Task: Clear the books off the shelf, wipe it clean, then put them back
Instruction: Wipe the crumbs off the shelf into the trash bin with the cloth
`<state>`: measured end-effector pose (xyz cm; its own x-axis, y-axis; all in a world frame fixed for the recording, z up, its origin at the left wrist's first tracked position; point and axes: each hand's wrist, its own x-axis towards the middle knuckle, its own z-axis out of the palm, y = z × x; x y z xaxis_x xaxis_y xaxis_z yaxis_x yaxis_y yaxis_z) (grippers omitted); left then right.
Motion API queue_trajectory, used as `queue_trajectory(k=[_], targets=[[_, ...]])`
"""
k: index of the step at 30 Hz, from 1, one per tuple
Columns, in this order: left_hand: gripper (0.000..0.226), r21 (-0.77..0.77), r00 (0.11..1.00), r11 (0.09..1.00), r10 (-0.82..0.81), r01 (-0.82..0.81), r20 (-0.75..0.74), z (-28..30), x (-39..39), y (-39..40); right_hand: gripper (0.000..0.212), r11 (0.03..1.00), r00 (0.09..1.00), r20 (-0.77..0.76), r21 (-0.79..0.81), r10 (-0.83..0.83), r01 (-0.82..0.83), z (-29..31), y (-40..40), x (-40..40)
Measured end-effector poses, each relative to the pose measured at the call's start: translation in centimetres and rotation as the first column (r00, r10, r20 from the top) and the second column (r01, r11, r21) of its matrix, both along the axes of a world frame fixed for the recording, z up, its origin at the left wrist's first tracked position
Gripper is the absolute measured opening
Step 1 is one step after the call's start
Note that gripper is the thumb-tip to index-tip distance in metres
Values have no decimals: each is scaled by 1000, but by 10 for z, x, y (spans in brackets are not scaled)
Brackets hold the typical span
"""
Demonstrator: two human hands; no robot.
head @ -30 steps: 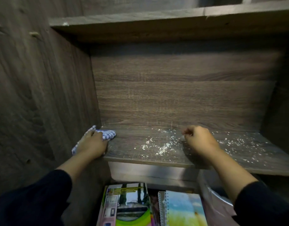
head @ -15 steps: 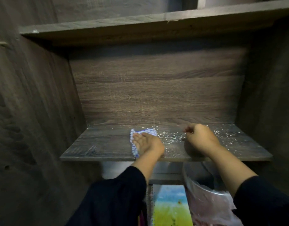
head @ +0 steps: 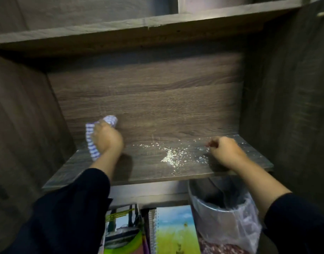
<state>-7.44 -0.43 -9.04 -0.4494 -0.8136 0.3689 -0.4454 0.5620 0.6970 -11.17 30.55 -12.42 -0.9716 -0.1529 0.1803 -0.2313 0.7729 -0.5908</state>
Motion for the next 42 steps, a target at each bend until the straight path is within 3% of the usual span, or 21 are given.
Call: queue_trajectory(k=[2,3,4,6,9,14,19,22,26,30,32,34,36,38,39,42], targets=[[35,-36,992,996,87,-84,95,-2,13,-35,25,999,999,-14,2,-33,33,0,7,-2],[33,-110,959,993,81,-52,273,-14,22,-56,24,999,999,-24,10,-47,47,0,11,-3],[32,-148,884,989,58,13,464,-24,34,-65,23,998,998,-30,23,-57,58,0,14,-3],[43,-172,779,982,47,79,626,-57,33,-93,23,996,997,-34,49,-73,75,-2,20,-6],[63,-175,798,978,15,113,602,-71,22,-93,23,995,996,-30,64,-81,82,-6,22,-10],[50,-21,801,959,-224,282,556,-57,-9,9,25,996,997,-19,60,-71,72,-9,9,-17],[59,30,723,896,-376,443,579,-70,-63,88,24,999,999,-27,40,-32,33,-11,1,-23],[51,28,772,846,-499,532,393,-68,-71,121,22,999,999,-37,24,-24,24,-12,4,-23],[42,67,911,909,-412,412,-22,-57,-64,103,18,1000,999,-41,-6,-28,28,-12,11,-22],[27,-116,950,954,-289,276,-118,-44,-34,33,22,1000,999,-29,-4,-16,16,-8,14,-10],[24,-192,979,963,-200,190,-30,-38,-16,-2,23,1000,1000,-26,14,-8,8,-7,16,-3],[31,-136,984,984,-97,118,150,-34,1,-28,22,999,999,-31,34,-8,9,-5,19,4],[49,-24,927,995,-84,100,365,-43,20,-54,21,999,999,-30,41,-15,16,-3,23,10],[70,-9,847,986,-138,165,513,-62,35,-73,20,999,1000,-20,39,-12,12,-1,27,15],[78,-15,818,980,-155,196,554,-68,37,-79,19,999,1000,-17,45,-4,5,0,28,16],[86,133,817,987,-152,93,556,-87,16,-92,18,997,1000,-11,73,6,-5,2,29,19]])
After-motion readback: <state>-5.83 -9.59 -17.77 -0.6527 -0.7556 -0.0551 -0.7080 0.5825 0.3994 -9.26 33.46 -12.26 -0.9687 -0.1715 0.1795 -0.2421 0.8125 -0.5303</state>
